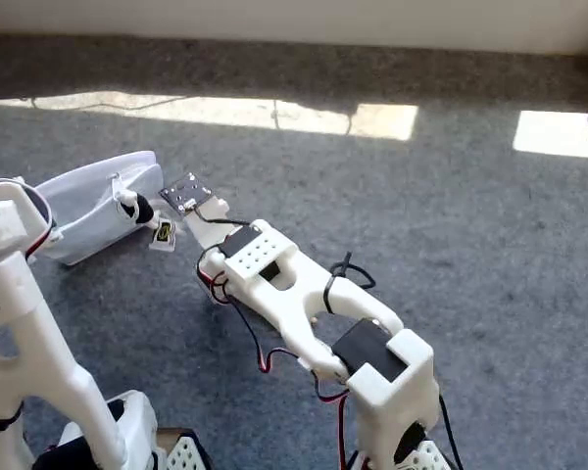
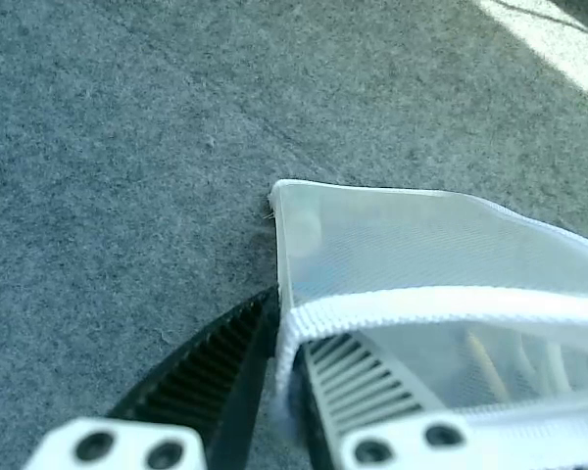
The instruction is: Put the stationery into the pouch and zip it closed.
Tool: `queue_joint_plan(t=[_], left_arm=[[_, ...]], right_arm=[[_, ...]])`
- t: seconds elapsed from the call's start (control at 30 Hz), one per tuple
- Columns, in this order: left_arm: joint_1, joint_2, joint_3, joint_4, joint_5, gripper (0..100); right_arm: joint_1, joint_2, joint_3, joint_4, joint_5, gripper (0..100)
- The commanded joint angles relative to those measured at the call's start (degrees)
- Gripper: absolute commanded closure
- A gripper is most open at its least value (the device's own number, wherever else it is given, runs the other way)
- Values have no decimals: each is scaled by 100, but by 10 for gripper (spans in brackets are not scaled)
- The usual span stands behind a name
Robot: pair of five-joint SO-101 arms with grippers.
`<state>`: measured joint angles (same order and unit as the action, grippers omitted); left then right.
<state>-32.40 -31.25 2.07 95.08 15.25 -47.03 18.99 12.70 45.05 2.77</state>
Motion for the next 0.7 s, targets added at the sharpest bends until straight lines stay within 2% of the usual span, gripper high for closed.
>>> queue_joint_plan(t=[0.0, 0.13, 0.3, 0.67], left_arm=[[-40, -198, -171, -141, -53, 994], [-31, -198, -163, -141, -53, 994], [-31, -198, -163, -132, -53, 994], [-22, -198, -163, -114, -53, 994]], right_arm=[[145, 66, -374, -101, 97, 829], [295, 92, -338, -92, 185, 872], [488, 66, -330, -92, 1213, 982], [1174, -154, -259, 40, 1327, 993]])
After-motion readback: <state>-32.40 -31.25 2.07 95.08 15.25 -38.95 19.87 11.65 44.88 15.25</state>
